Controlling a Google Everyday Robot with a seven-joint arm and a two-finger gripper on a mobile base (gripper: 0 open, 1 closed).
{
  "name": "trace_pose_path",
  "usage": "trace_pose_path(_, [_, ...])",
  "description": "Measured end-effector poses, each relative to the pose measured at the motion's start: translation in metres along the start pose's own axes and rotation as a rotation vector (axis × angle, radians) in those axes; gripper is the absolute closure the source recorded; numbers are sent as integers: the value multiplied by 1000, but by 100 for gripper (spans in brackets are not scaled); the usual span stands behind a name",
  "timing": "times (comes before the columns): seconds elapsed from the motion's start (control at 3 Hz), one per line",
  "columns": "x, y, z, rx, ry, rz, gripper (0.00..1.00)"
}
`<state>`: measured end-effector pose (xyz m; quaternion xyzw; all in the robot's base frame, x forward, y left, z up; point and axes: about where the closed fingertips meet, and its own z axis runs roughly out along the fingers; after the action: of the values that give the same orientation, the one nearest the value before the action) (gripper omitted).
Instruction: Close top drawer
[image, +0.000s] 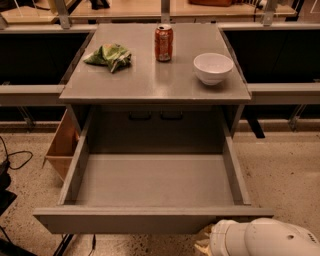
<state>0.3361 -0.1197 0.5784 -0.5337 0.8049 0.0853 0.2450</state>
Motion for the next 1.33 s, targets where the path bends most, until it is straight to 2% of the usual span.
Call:
trace_pose_path(0.33, [-3, -10, 4, 10, -7, -6, 100])
trace_pose_path(1.0, [-13, -58, 27, 11, -37, -38, 100])
trace_pose_path(1.33, [-14, -62, 27, 14, -39, -40, 100])
